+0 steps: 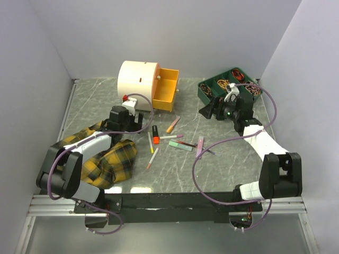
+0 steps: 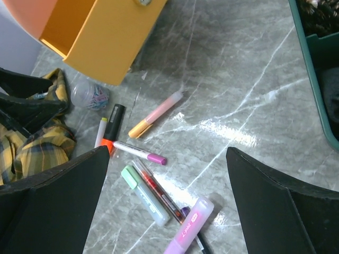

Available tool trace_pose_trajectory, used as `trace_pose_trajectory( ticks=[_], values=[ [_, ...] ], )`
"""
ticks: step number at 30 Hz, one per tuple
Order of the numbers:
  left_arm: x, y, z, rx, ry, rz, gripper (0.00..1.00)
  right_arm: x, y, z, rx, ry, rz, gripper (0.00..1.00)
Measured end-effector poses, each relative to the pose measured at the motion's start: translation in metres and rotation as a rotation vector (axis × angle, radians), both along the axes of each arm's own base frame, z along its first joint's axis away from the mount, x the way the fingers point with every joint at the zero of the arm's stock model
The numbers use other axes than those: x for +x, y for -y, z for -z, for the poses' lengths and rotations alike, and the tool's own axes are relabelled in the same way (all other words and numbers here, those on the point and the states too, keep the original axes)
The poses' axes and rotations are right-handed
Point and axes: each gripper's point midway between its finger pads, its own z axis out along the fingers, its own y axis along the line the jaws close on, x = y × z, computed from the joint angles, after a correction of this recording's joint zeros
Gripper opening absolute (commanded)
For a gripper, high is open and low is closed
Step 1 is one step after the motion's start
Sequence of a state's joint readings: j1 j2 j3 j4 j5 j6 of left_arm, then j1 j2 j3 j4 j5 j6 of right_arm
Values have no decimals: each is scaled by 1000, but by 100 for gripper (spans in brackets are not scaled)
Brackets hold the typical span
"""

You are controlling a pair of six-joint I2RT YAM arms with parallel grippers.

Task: Sort the stationery into containers
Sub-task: Pick up the stationery from the center of the board.

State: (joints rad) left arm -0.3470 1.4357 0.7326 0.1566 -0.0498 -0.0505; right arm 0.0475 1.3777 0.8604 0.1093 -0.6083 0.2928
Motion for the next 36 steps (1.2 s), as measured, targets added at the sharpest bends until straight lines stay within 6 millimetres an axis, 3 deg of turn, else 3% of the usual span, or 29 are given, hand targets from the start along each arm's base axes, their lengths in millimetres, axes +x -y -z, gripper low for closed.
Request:
trace_pose_trajectory(
  ticks=[6,14,25,29,33,36],
  values=[
    [-1,12,2,-19,-3,28,94,-2,1,5,0,-6,2,100],
    [-5,18,24,-1,-67,48,93,1,4,0,2,21,13,100],
    [8,32,23,2,-72,67,91,2,9,4,9,25,26,100],
    [10,33,27,7,-85,68,83,2,10,4,12,22,31,100],
    [9,33,29,9,-95,67,61,2,10,4,14,21,34,100],
    [9,33,29,11,-95,69,58,3,11,4,18,19,39,100]
  ],
)
